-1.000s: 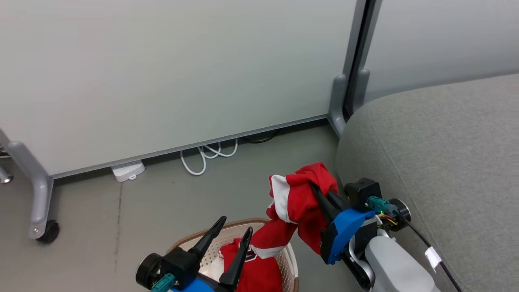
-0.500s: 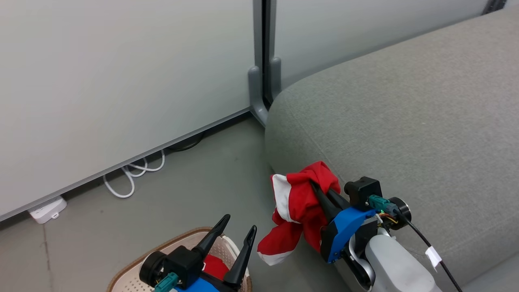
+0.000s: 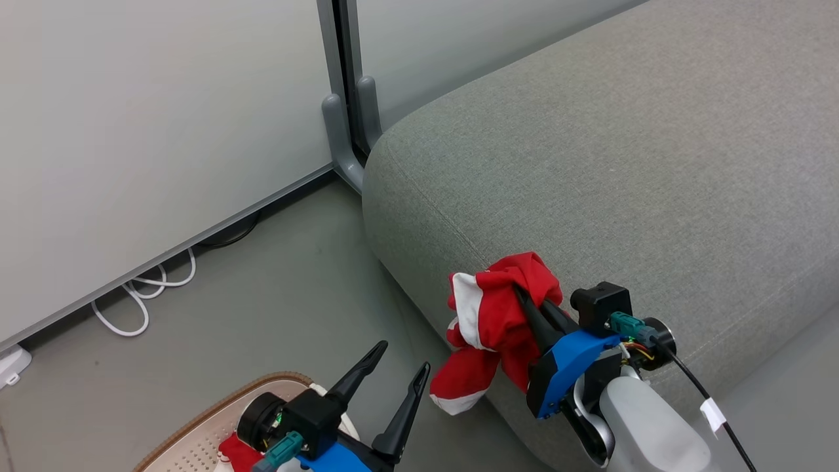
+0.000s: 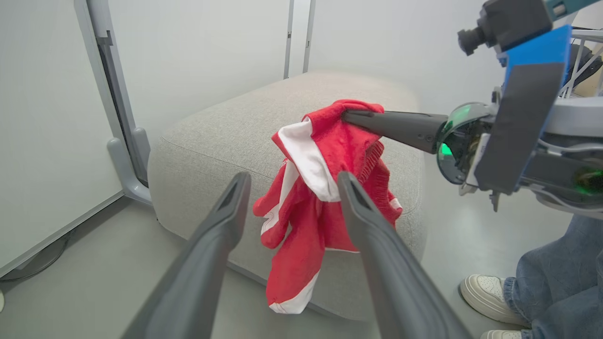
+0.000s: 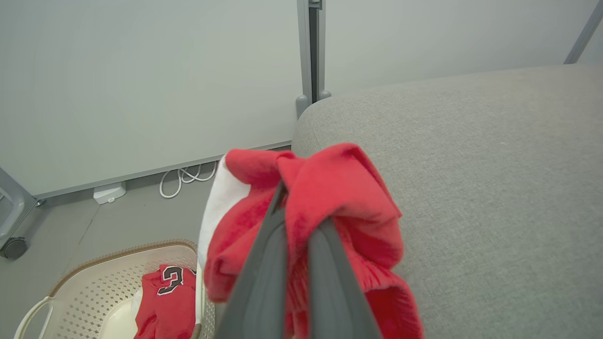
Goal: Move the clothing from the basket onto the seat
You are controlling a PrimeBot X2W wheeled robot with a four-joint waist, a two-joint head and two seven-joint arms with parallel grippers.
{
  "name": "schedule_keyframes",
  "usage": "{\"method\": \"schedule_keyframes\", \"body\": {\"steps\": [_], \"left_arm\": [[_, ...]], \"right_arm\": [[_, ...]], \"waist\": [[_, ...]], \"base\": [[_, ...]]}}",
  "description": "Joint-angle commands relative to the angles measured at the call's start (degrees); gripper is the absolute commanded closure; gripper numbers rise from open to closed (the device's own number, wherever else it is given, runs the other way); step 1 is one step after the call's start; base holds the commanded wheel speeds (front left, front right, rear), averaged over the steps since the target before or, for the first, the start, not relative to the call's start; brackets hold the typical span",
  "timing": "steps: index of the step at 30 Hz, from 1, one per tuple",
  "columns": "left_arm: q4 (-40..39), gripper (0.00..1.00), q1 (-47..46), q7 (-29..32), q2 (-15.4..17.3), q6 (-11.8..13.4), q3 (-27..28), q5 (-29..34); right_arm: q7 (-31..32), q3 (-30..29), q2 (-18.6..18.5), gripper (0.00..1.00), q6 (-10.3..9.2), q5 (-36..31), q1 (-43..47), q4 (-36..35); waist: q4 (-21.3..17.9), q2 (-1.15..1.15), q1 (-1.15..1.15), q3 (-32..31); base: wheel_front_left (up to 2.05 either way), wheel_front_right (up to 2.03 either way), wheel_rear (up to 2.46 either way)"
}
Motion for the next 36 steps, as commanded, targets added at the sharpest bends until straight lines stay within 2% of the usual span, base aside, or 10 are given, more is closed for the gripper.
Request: {"method": "schedule_keyframes", "body": {"steps": [1,9,14,20,28,32,36], "left_arm": [[0.26,0.0,-0.6,-0.18,0.45,-0.2,-0.18,-0.24],[0.31,0.0,0.05,-0.18,0.64,-0.2,0.83,-0.32],[-0.98,0.0,0.18,-0.18,1.26,-0.2,1.99,0.87],[-2.41,0.0,-3.18,-0.18,3.75,-0.2,0.98,2.17],[-5.13,0.0,-10.68,-0.18,6.83,-0.2,-1.82,3.34],[-6.25,0.0,-14.39,-0.18,7.59,-0.2,-3.43,3.67],[-7.18,0.0,-16.96,-0.18,8.12,-0.2,-4.77,3.94]], "right_arm": [[-0.49,-0.07,0.06,1.0,0.0,-0.03,0.65,-0.27],[0.14,-0.26,0.05,1.0,0.0,1.05,0.27,-0.58],[0.75,-3.77,0.06,1.0,0.0,1.43,-5.34,0.25],[1.25,-14.63,-0.65,1.0,0.0,-3.01,-17.57,2.44],[1.87,-30.52,-9.18,1.0,0.0,-7.46,-32.93,4.61],[1.33,-37.79,-13.19,1.0,0.0,-10.15,-36.05,5.48],[-0.28,-43.05,-14.82,1.0,0.0,-12.22,-34.83,7.75]], "waist": [[0.02,0.0,0.0,-0.06],[0.31,0.0,0.0,-0.14],[1.22,0.0,0.0,2.84],[4.24,0.0,0.0,10.13],[9.39,0.0,0.0,22.11],[11.92,0.0,0.0,26.95],[13.78,0.0,0.0,29.86]], "base": [[0.0,0.0,0.0],[0.0,0.0,0.0],[0.0,0.0,0.0],[0.0,0.0,0.0],[0.0,0.0,0.0],[0.0,0.0,0.0],[0.0,0.0,0.0]]}}
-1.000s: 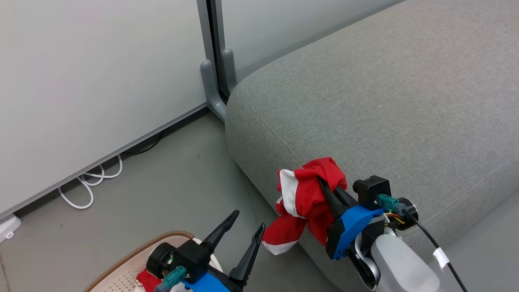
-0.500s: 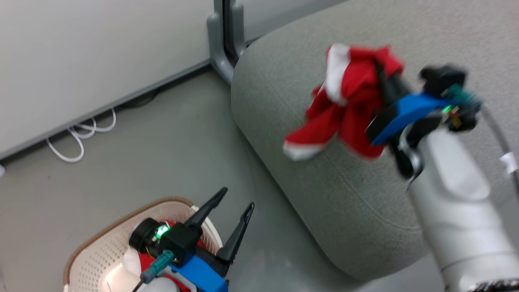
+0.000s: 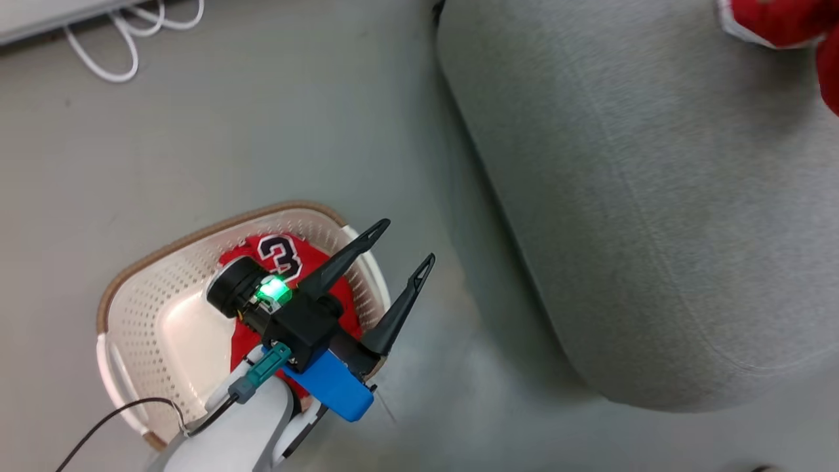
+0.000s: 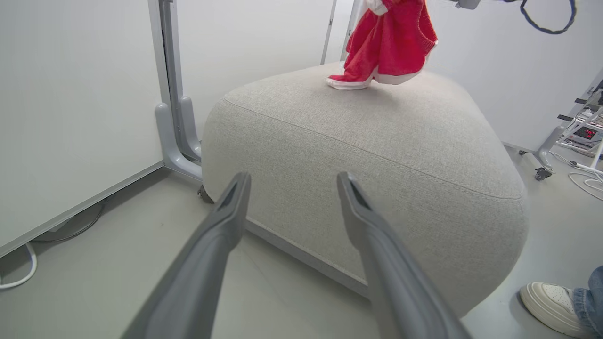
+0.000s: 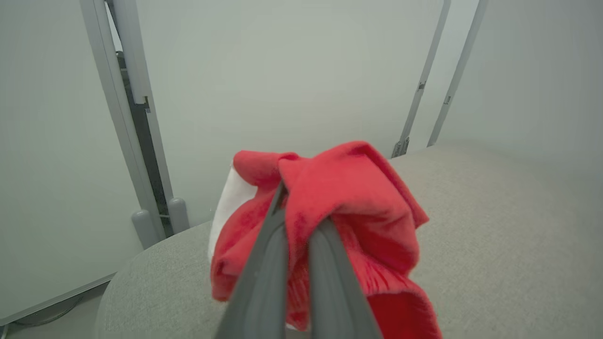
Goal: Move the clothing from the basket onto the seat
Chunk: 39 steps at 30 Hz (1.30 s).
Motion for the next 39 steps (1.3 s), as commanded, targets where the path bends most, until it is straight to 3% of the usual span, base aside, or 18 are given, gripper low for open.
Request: {"method": "schedule_keyframes", "body": {"steps": [1,8,17,18,19,20,21,31,39], "left_arm": [[-0.43,0.0,-1.3,-0.18,0.59,-0.2,-0.37,0.41],[-1.1,0.0,-2.33,-0.18,1.27,-0.2,-1.12,0.43],[-0.18,0.0,-1.0,-0.18,0.42,-0.2,-0.87,-0.16],[-0.15,0.0,-0.94,-0.18,0.28,-0.2,-0.75,-0.25],[-0.15,0.0,-0.94,-0.18,0.28,-0.2,-0.75,-0.25],[-0.13,0.0,-0.82,-0.18,0.19,-0.2,-0.54,-0.34],[-0.07,0.0,-0.61,-0.18,0.04,-0.2,-0.31,-0.47],[0.98,0.0,3.94,-0.18,-3.79,-0.2,2.58,-1.95],[2.77,0.0,12.28,-0.18,-7.23,-0.15,9.04,-3.09]], "right_arm": [[-0.83,-1.49,-0.54,1.0,-0.02,-0.9,1.37,1.08],[-3.18,-6.71,0.26,1.0,-0.02,-3.94,5.32,6.45],[-4.54,-9.37,0.63,0.98,-0.02,-7.51,6.26,9.49],[-4.64,-9.43,0.63,0.6,-0.02,-8.04,6.26,9.43],[-4.64,-9.43,0.63,0.6,-0.02,-8.04,6.26,9.43],[-4.73,-9.47,0.71,0.24,-0.02,-8.58,6.34,9.36],[-4.81,-9.52,0.83,0.0,-0.02,-9.03,6.43,9.34],[-5.42,-8.98,0.7,0.0,-0.02,-11.59,11.39,9.03],[-5.56,-2.78,1.68,0.0,-0.02,-11.48,19.71,6.29]], "waist": [[3.61,0.0,-0.02,3.97],[4.75,0.0,-0.02,4.76],[4.99,0.0,-0.02,2.42],[4.98,0.0,-0.02,2.1],[4.98,0.0,-0.02,2.1],[4.98,0.0,-0.02,1.72],[4.97,0.0,-0.02,1.28],[7.34,0.0,-0.02,-7.98],[10.53,0.0,-0.02,-18.65]], "base": [[0.0,0.0,0.0],[0.0,0.0,0.0],[0.0,0.0,0.0],[0.0,0.0,0.0],[0.0,0.0,0.0],[0.0,0.0,0.0],[0.0,0.0,0.0],[0.0,0.0,0.0],[0.0,0.0,0.0]]}}
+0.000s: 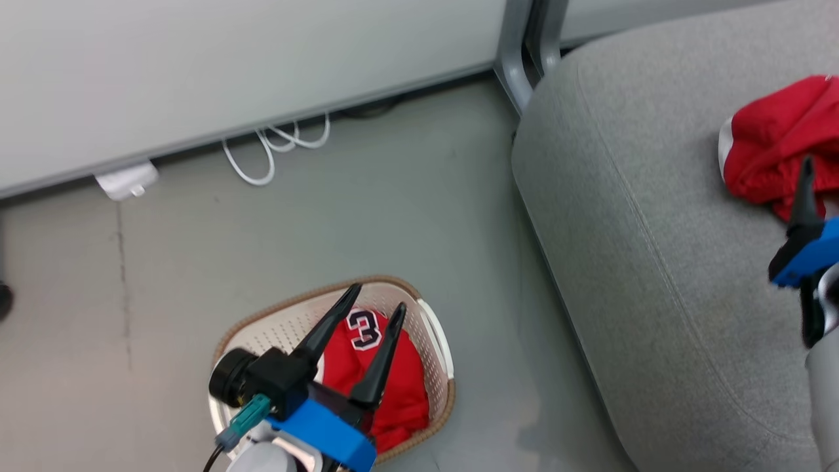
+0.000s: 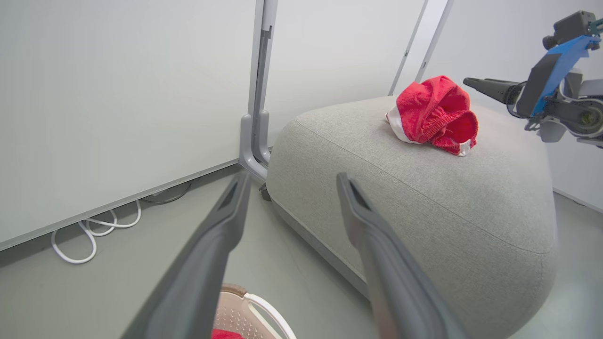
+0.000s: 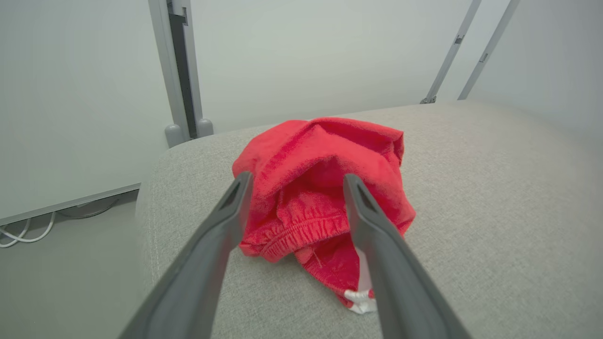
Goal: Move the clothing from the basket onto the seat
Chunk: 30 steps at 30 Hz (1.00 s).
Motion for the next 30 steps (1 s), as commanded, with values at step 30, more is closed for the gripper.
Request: {"method": "schedule_keyframes", "body": {"steps": [30], "left_arm": [[2.77,0.0,14.84,-0.18,-3.58,-0.14,21.7,3.62]], "right_arm": [[14.46,18.89,12.14,0.0,-0.02,11.55,46.58,-54.97]], "waist": [[13.07,0.0,0.02,-15.68]], "base": [[0.0,0.0,0.0]]}}
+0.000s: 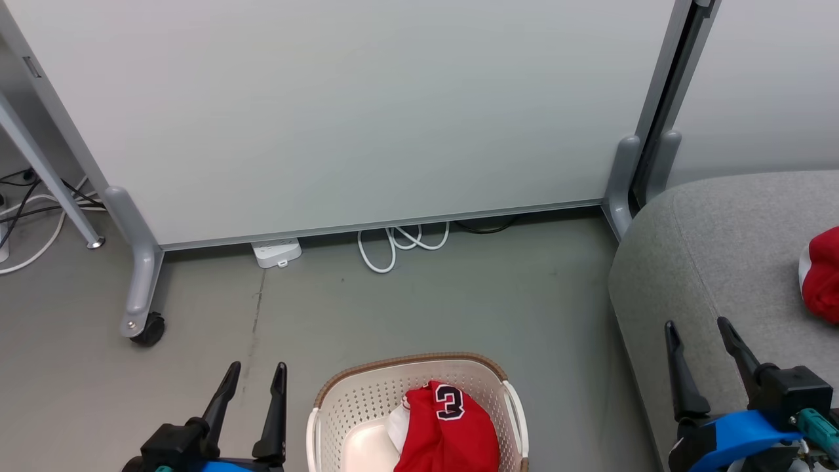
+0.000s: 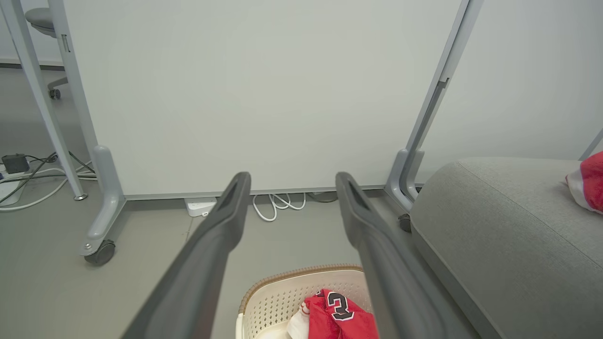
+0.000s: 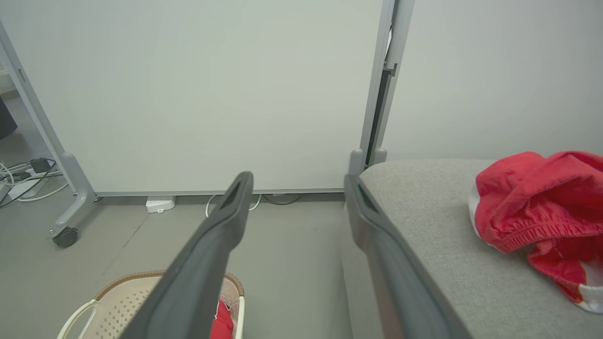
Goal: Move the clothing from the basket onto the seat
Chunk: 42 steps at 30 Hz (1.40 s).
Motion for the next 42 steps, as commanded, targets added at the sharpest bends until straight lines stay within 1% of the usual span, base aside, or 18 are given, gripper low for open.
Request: {"method": "schedule_keyframes", "body": {"steps": [1,6,13,31,37,42], "left_arm": [[0.1,0.0,0.68,-0.18,0.1,-0.15,0.8,0.23],[0.32,0.0,1.12,-0.18,-0.12,-0.17,2.39,0.45],[0.37,0.0,1.59,-0.18,-0.34,-0.19,3.76,0.69],[0.66,0.0,1.25,-0.18,-0.45,-0.21,2.98,1.23],[0.88,0.0,0.2,-0.18,-0.47,-0.21,2.04,1.23],[1.66,0.0,-3.21,-0.18,-0.31,-0.21,0.45,1.43]], "right_arm": [[0.59,0.39,0.36,0.0,-0.02,-0.24,1.35,-1.27],[1.88,1.63,0.81,0.0,-0.02,0.16,2.88,-4.04],[2.22,2.42,1.1,0.0,-0.02,0.62,3.4,-4.46],[1.95,3.62,1.25,0.0,-0.02,1.32,2.49,-3.77],[1.4,4.13,1.24,0.0,-0.02,2.35,1.28,-2.92],[0.63,4.56,1.23,0.0,-0.02,2.73,-1.86,-2.99]], "waist": [[0.29,0.0,0.0,-0.2],[0.75,0.0,0.0,-0.68],[1.28,0.0,0.0,-0.97],[1.88,0.0,0.0,-0.27],[0.69,0.0,0.0,2.0],[-1.53,0.0,0.0,8.0]], "base": [[0.0,0.0,0.0],[0.0,0.0,0.0],[0.0,0.0,0.0],[0.0,0.0,0.0],[0.0,0.0,0.0],[0.0,0.0,0.0]]}}
